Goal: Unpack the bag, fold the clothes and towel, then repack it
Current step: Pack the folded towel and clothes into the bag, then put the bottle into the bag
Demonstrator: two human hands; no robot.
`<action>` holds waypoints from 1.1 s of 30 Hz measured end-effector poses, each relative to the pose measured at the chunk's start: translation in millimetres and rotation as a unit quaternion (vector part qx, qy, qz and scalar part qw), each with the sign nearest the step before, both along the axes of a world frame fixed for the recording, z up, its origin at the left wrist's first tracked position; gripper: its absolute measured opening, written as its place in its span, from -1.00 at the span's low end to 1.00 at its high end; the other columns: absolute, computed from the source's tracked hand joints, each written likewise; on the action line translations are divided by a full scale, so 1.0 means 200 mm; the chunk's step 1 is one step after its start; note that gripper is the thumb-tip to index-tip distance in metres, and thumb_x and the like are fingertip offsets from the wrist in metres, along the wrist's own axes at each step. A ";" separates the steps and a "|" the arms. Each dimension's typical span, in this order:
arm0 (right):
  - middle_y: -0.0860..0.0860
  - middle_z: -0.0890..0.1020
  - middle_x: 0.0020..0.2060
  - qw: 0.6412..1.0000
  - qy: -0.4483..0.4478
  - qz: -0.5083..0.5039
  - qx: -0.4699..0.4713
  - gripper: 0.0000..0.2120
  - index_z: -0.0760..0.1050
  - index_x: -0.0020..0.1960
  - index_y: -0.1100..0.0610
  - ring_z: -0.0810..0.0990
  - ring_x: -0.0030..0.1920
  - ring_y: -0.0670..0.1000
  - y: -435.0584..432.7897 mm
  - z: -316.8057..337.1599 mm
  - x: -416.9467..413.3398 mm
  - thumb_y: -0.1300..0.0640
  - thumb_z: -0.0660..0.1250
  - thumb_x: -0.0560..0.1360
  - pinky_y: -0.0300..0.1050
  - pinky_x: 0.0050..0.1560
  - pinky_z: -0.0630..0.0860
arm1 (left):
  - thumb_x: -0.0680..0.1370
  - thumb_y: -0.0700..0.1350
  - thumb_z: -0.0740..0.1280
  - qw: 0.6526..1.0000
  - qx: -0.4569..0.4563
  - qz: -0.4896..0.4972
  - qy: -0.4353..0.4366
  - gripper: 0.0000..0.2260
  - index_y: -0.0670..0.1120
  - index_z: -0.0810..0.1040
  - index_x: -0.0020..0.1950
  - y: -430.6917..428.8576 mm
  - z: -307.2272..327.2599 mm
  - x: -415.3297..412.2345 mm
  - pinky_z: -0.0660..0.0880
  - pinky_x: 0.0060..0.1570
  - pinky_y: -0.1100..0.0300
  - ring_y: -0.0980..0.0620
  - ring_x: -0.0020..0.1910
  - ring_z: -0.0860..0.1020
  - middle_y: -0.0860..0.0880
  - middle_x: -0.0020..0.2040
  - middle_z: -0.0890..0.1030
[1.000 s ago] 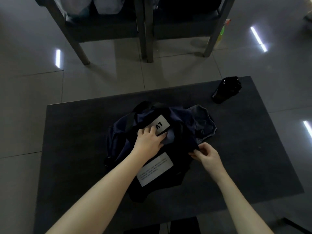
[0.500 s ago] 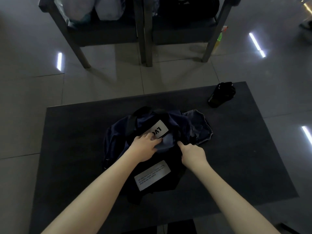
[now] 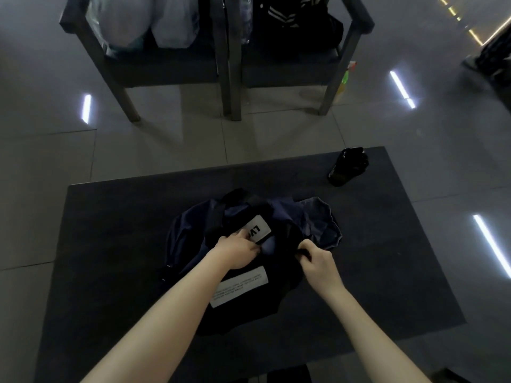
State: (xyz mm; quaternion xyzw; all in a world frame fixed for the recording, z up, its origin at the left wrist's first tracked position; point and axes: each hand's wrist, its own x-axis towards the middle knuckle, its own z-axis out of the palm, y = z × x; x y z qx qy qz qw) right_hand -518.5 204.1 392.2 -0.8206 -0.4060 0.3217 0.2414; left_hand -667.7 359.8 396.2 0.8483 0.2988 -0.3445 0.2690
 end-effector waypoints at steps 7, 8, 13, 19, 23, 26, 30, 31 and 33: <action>0.00 0.64 -0.11 0.996 -0.023 -0.007 -0.086 -0.84 0.53 0.11 0.01 0.60 -0.10 0.03 0.04 0.05 0.02 0.09 0.25 0.55 -0.06 -0.14 0.52 | 0.53 0.35 0.07 1.000 -0.028 0.006 -0.004 -0.40 0.10 0.22 0.51 -0.04 0.04 -0.06 0.01 0.46 -0.06 -0.12 0.52 0.04 -0.08 0.55 0.06; -0.01 0.64 -0.06 0.996 -0.010 -0.007 -0.086 -0.81 0.53 0.15 -0.01 0.60 -0.05 0.02 0.04 0.05 0.03 0.08 0.26 0.55 -0.09 -0.10 0.53 | 0.53 0.34 0.11 1.000 -0.016 0.013 -0.010 -0.40 0.09 0.22 0.50 -0.04 0.03 -0.05 0.03 0.46 -0.05 -0.14 0.51 0.05 -0.10 0.54 0.07; 0.00 0.64 0.01 0.997 0.062 0.003 -0.054 -0.70 0.50 0.27 0.02 0.60 0.02 -0.06 0.02 0.05 0.14 0.14 0.31 0.54 -0.26 -0.01 0.49 | 0.55 0.19 0.22 0.994 0.069 0.033 -0.073 -0.49 0.01 0.31 0.44 -0.08 0.04 0.05 0.17 0.38 0.00 -0.10 0.44 0.21 -0.06 0.45 0.23; -0.05 0.62 -0.20 0.999 0.017 -0.036 0.033 -0.80 0.55 0.14 0.12 0.57 -0.23 -0.09 0.06 0.07 0.41 0.20 0.30 0.53 -0.27 -0.26 0.46 | 0.60 0.14 0.16 0.973 0.119 0.135 -0.143 -0.61 -0.04 0.43 0.31 -0.16 0.04 0.23 0.23 0.31 0.11 0.02 0.33 0.34 0.02 0.29 0.38; 0.10 0.53 0.09 0.993 -0.078 -0.085 0.030 -0.64 0.44 0.28 0.15 0.54 -0.05 0.04 0.18 0.08 0.76 0.18 0.33 0.50 -0.09 -0.07 0.47 | 0.59 0.19 0.13 0.956 0.163 0.204 -0.131 -0.63 -0.07 0.49 0.15 -0.21 0.04 0.37 0.29 0.23 0.10 0.01 0.23 0.39 0.02 0.16 0.44; 0.14 0.35 0.34 0.989 -0.118 -0.088 -0.025 -0.45 0.26 0.44 0.13 0.44 0.22 0.19 0.30 0.07 1.02 0.12 0.33 0.50 0.02 0.11 0.44 | 0.59 0.21 0.12 0.945 0.179 0.247 -0.120 -0.63 -0.05 0.45 0.14 -0.24 0.01 0.43 0.30 0.19 0.10 0.02 0.18 0.43 0.04 0.12 0.45; 0.08 0.12 0.49 0.984 -0.126 -0.078 -0.104 -0.30 0.09 0.52 0.06 0.25 0.38 0.24 0.45 -0.01 1.27 0.08 0.35 0.48 0.12 0.27 0.36 | 0.57 0.26 0.10 0.927 0.196 0.301 -0.104 -0.56 -0.03 0.40 0.23 -0.26 -0.02 0.50 0.28 0.23 0.08 0.02 0.20 0.43 0.04 0.15 0.46; 0.05 0.07 0.51 0.982 -0.118 -0.076 -0.126 -0.27 0.05 0.53 0.03 0.21 0.40 0.24 0.48 -0.04 1.32 0.07 0.34 0.47 0.16 0.30 0.34 | 0.56 0.27 0.10 0.925 0.200 0.309 -0.099 -0.54 -0.04 0.39 0.26 -0.26 -0.03 0.51 0.28 0.24 0.07 0.01 0.21 0.42 0.04 0.17 0.46; 0.02 -0.02 0.54 0.978 -0.103 -0.070 -0.165 -0.22 -0.02 0.54 -0.02 0.16 0.44 0.24 0.55 -0.09 1.38 0.05 0.34 0.47 0.21 0.35 0.29 | 0.55 0.28 0.11 0.920 0.206 0.321 -0.090 -0.52 -0.04 0.39 0.27 -0.26 -0.06 0.54 0.29 0.25 0.06 0.00 0.22 0.41 0.03 0.18 0.45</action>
